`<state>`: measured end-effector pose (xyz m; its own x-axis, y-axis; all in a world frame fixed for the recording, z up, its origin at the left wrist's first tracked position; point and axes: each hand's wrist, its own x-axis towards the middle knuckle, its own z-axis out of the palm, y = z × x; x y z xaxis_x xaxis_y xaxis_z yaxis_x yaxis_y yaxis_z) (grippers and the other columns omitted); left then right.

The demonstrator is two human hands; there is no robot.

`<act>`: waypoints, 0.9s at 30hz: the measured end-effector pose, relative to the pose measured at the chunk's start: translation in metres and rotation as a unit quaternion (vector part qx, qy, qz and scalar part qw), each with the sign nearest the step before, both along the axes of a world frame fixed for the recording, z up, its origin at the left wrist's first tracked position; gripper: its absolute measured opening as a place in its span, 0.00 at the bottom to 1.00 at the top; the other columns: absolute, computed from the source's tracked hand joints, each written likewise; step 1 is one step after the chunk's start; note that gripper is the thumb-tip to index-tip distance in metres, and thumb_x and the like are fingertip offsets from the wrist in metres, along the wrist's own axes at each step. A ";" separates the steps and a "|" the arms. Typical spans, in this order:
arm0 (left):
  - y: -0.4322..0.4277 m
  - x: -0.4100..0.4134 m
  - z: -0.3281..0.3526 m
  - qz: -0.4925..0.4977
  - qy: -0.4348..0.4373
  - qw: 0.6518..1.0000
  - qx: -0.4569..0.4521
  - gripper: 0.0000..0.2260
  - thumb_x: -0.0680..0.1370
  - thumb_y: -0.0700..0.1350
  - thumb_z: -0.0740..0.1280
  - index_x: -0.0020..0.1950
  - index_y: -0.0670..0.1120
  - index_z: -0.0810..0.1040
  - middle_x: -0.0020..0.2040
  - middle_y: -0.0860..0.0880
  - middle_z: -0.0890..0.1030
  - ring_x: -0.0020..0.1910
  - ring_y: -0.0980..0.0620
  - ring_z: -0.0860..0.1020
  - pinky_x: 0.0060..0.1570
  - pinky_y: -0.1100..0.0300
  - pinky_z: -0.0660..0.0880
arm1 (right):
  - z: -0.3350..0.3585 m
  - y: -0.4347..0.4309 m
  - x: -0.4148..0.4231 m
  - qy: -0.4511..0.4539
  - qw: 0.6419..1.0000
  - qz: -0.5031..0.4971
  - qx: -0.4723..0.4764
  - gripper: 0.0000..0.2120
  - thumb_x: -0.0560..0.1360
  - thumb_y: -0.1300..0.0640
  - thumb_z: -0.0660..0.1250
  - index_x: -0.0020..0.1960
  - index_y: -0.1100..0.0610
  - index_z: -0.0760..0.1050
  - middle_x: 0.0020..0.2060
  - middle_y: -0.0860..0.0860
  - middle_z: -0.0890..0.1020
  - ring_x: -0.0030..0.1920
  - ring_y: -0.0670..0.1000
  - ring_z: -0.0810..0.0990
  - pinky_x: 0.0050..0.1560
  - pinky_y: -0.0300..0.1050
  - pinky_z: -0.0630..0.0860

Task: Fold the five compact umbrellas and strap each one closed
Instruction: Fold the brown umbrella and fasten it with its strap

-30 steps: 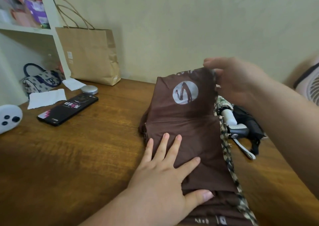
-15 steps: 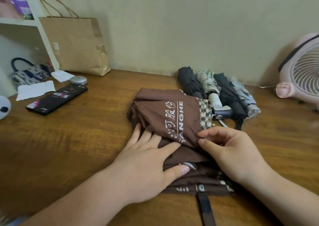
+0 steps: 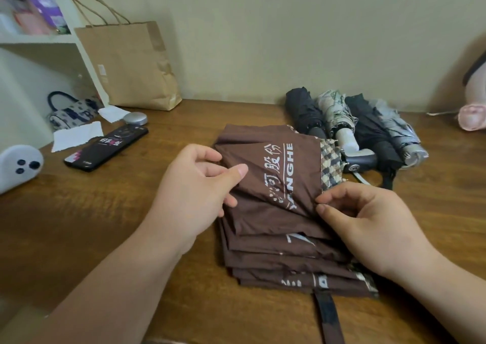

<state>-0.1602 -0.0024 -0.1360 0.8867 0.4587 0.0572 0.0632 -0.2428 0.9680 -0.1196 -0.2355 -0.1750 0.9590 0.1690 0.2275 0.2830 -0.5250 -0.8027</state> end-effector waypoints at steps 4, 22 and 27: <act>-0.006 0.006 -0.007 0.006 0.005 0.998 -0.068 0.19 0.74 0.43 0.78 0.56 0.51 0.71 0.44 0.42 0.85 0.27 0.47 0.82 0.21 0.59 0.71 | 0.001 -0.001 0.001 0.002 1.000 -0.001 0.003 0.07 0.73 0.59 0.76 0.39 0.50 0.82 0.32 0.42 0.85 0.31 0.48 0.80 0.32 0.31 0.72; -0.007 -0.001 0.000 -0.060 0.138 0.860 0.488 0.09 0.77 0.56 0.73 0.52 0.58 0.74 0.42 0.58 0.75 0.45 0.57 0.74 0.44 0.59 0.71 | 0.000 -0.002 0.004 -0.051 0.993 0.001 -0.110 0.08 0.72 0.58 0.75 0.41 0.45 0.80 0.29 0.45 0.80 0.34 0.41 0.78 0.36 0.34 0.73; -0.025 0.022 0.028 -0.127 -0.015 0.824 0.553 0.20 0.77 0.45 0.68 0.68 0.56 0.72 0.65 0.55 0.68 0.68 0.52 0.63 0.68 0.55 0.62 | 0.000 0.001 -0.002 -0.085 0.980 0.018 -0.178 0.07 0.71 0.58 0.74 0.46 0.47 0.82 0.29 0.43 0.78 0.34 0.42 0.76 0.36 0.35 0.70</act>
<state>-0.1383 -0.0278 -0.1079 0.9364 -0.0883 0.3396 -0.1455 -0.9784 0.1468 -0.1215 -0.2342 -0.1750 0.9045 0.2988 0.3042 0.4196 -0.7504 -0.5108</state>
